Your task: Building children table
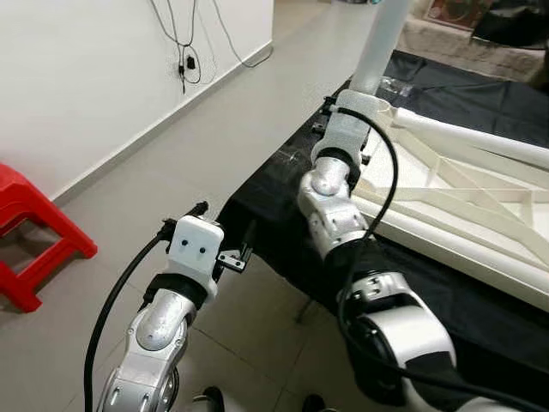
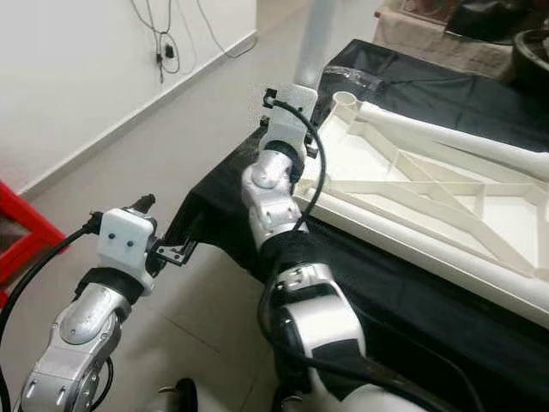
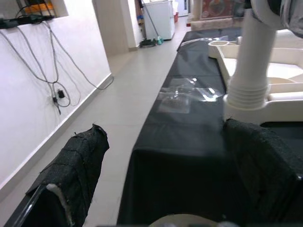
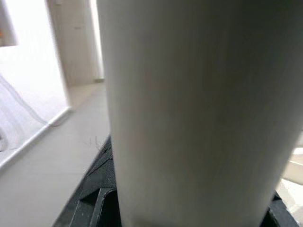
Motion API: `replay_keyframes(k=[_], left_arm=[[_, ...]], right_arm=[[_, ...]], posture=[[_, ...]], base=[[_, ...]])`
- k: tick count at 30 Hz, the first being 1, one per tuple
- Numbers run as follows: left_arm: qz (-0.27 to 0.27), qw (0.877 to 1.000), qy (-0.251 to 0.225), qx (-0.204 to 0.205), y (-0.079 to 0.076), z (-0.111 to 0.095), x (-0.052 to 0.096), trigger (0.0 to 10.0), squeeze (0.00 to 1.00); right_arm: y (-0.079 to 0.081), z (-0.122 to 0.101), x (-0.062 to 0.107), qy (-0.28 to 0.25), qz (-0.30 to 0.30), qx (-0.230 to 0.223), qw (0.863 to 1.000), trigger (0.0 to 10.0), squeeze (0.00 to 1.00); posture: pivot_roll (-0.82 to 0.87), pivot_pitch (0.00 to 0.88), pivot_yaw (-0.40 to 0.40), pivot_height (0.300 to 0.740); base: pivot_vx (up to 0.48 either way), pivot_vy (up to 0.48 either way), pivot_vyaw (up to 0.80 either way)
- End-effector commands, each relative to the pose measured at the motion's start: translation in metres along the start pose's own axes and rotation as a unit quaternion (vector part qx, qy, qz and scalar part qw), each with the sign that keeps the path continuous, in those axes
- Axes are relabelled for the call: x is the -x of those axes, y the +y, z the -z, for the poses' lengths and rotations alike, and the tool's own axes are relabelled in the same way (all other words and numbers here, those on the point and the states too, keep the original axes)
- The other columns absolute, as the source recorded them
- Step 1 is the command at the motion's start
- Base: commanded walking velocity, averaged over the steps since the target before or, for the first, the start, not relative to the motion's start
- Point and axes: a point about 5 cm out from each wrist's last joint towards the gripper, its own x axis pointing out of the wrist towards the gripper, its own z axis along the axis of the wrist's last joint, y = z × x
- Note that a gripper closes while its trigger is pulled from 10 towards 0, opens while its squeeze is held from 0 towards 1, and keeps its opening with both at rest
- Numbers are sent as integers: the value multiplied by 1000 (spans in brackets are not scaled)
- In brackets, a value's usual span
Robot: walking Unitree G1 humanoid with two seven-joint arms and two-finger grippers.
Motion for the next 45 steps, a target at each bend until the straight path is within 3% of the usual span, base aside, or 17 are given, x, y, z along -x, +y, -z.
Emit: replay_keyframes(k=[1, 14, 16, 18, 25, 33, 37, 42, 45], left_arm=[[2, 1000, 9, -2, -1, 4, 1, 10000, 0], [0, 1000, 10, -2, -1, 5, 2, 10000, 0], [0, 1000, 10, -1, -1, 5, 2, 10000, 0], [0, 1000, 10, -1, -2, 5, 2, 10000, 0], [1, 1000, 10, -1, -2, 5, 2, 10000, 0], [3, 1000, 9, -1, -3, 6, 2, 10000, 0], [3, 1000, 10, -1, -3, 6, 1, 10000, 0], [3, 1000, 10, 0, -2, 7, 1, 10000, 0], [2, 1000, 10, 7, -1, 7, 0, 10000, 0]], right_arm=[[-15, 31, 2, 56, 45, 46, 996, 10000, 0], [0, 28, 6, 81, 39, 39, 995, 10000, 0], [-2, 29, 4, 92, 51, 38, 994, 10000, 0], [-11, 32, -1, 122, 103, 33, 987, 10000, 0], [-21, 35, -5, 149, 151, 20, 977, 10000, 0], [-21, 34, -5, 143, 156, 23, 977, 10000, 0], [-16, 41, 3, 152, 140, 29, 978, 10000, 0], [-8, 28, 0, 119, 106, -2, 987, 10000, 0], [-2, -3, -11, 51, 77, -42, 995, 10000, 0]], posture=[[83, 253, -68, 740], [79, 253, -77, 740], [77, 252, -75, 740], [80, 248, -77, 740], [83, 244, -76, 740], [81, 237, -75, 740], [85, 230, -75, 740], [88, 223, -71, 740], [85, 213, -69, 740]], base=[[0, 0, 0], [0, 0, 0], [0, 0, 0], [0, 0, 0], [0, 0, 0], [0, 0, 0], [0, 0, 0], [0, 0, 0], [0, 0, 0]])
